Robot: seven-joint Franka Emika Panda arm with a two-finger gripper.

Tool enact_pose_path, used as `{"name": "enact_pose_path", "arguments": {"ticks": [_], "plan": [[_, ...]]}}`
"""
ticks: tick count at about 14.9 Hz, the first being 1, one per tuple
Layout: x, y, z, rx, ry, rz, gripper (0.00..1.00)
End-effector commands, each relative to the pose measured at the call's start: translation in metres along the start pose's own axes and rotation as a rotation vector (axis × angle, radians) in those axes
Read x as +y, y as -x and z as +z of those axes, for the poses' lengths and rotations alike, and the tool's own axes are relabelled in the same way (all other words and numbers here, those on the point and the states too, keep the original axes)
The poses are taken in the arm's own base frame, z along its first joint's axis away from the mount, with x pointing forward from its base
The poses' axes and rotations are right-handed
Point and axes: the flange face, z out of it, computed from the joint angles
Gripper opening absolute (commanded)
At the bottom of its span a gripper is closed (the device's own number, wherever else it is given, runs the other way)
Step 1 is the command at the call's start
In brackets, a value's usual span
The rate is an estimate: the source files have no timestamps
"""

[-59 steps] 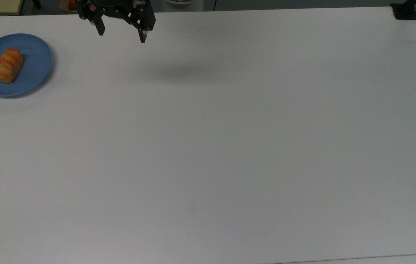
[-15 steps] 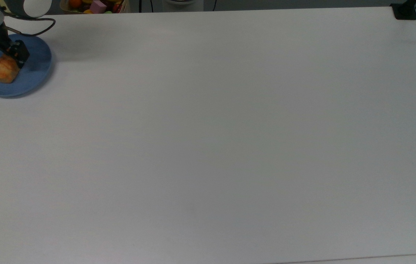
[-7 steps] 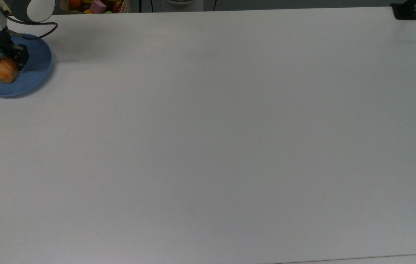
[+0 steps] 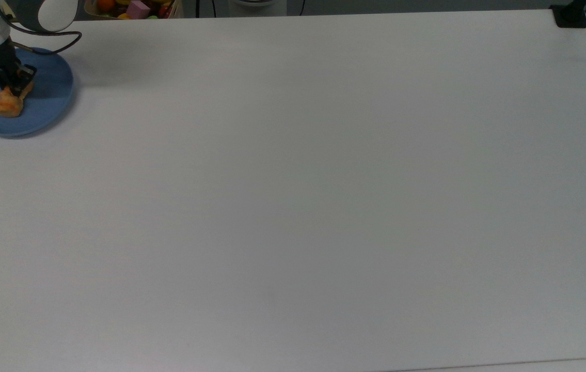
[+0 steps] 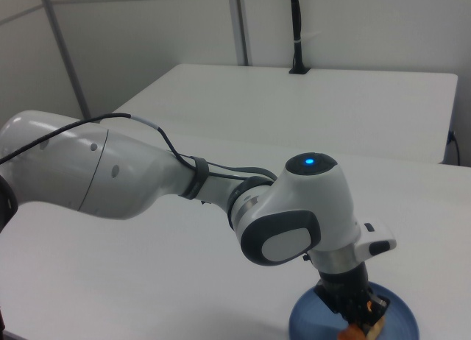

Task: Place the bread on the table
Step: 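Close the gripper on the bread roll and lift it off the plate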

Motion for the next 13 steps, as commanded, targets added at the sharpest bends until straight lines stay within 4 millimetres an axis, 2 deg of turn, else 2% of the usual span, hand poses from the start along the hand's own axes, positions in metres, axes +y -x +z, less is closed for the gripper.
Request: {"name": "enact_pose_path", "arguments": {"ticks": [1,7,9,13], "plan": [[0.004,0.007,-0.002,0.024,-0.007,-0.029,0.06],[0.010,0.006,-0.029,0.060,-0.014,-0.016,0.06],[0.010,0.006,-0.048,0.067,-0.039,-0.013,0.06],[0.008,-0.009,-0.079,0.107,-0.037,-0.013,0.07]]}}
